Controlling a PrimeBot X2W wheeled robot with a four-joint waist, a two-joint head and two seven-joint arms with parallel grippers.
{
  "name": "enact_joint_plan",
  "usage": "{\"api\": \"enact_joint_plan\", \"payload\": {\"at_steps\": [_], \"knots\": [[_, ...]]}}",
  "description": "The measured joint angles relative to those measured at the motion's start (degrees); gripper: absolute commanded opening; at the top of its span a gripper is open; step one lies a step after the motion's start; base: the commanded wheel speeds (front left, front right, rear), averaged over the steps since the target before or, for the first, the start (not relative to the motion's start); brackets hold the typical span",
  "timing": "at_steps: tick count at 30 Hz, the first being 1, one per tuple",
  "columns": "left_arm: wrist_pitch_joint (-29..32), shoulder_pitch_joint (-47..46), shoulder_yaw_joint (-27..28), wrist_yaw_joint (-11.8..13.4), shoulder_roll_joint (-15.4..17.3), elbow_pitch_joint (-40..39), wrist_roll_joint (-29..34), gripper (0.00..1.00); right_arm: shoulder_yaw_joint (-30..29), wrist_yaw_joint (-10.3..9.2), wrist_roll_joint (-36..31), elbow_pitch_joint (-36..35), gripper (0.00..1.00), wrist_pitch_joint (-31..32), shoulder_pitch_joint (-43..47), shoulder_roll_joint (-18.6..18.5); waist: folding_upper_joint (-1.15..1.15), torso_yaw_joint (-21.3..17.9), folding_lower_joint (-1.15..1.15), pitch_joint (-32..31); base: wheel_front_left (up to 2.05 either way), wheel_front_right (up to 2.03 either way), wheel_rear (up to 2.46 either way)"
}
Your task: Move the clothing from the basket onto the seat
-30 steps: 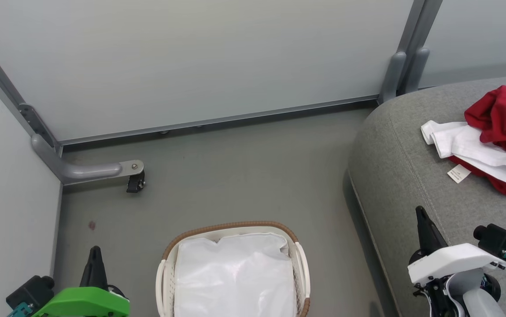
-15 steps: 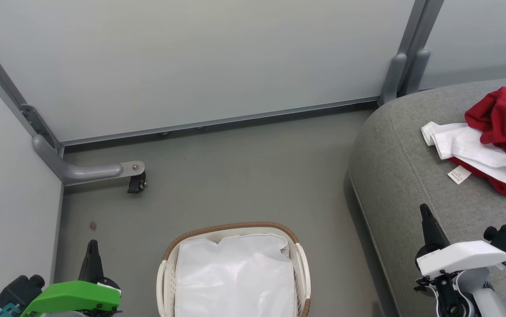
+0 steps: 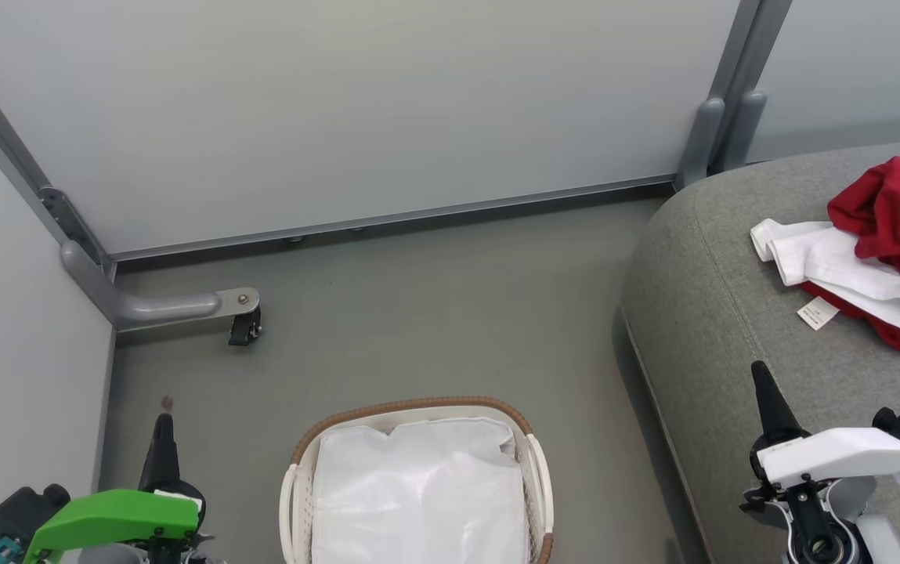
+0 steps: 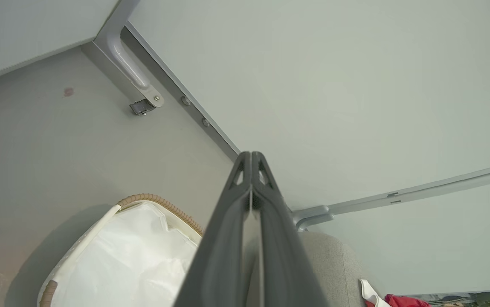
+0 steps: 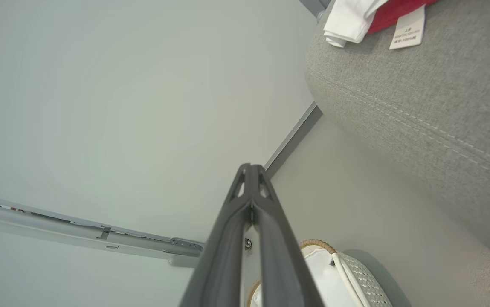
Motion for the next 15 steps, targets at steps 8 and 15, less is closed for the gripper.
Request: {"api": "enact_joint_plan", "payload": {"at_steps": [8, 15], "knots": [[1.18, -0.16, 0.18, 0.00, 0.02, -0.97, -4.58, 0.00, -0.42, 0.00, 4.71, -0.60, 0.00, 1.26, 0.20, -0.05, 0.00, 0.08, 0.00, -0.14, 0.00, 0.00, 0.00], [2.23, -0.30, 0.31, -0.01, 0.03, -1.64, -8.44, 0.00, -0.73, 0.00, 8.64, -1.14, 0.00, 2.26, 0.32, -0.10, 0.00, 0.16, 0.00, -0.27, 0.00, 0.00, 0.00]]}}
